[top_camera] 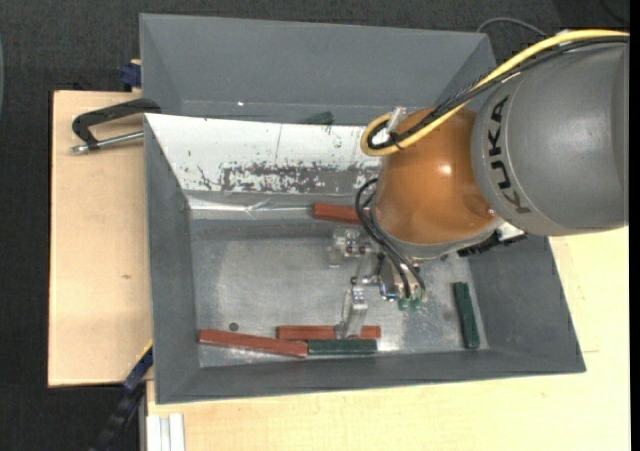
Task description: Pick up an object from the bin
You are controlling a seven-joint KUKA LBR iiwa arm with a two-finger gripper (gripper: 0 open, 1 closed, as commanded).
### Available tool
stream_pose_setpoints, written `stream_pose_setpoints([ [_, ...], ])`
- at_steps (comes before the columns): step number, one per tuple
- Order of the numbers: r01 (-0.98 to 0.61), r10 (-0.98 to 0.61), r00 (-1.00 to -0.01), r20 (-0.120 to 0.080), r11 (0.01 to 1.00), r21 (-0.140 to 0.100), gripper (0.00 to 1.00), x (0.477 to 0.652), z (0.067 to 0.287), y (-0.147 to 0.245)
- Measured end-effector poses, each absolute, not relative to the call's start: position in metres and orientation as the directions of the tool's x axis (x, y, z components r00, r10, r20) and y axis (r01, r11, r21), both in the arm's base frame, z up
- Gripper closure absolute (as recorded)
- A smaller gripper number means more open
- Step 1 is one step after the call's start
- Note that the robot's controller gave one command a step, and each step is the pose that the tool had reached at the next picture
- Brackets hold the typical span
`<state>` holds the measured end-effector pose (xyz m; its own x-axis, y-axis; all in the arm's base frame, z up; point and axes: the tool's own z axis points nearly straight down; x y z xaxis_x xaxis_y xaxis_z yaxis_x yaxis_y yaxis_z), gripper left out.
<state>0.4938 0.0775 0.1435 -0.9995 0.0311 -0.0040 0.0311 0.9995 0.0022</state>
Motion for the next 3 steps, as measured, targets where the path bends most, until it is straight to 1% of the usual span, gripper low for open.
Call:
stream_pose_setpoints([
  [1, -0.105, -0.105, -0.994, 0.007, 0.994, 0.0, 0.0, 0.4895, 0.0665, 0.0731],
  [2, 0.089, 0.089, -0.996, -0.002, 0.996, 0.002, 1.0, 0.4925, 0.0703, 0.0788],
  [3, 0.09, 0.09, -0.996, -0.002, 0.996, 0.002, 1.0, 0.4925, 0.0703, 0.0787],
])
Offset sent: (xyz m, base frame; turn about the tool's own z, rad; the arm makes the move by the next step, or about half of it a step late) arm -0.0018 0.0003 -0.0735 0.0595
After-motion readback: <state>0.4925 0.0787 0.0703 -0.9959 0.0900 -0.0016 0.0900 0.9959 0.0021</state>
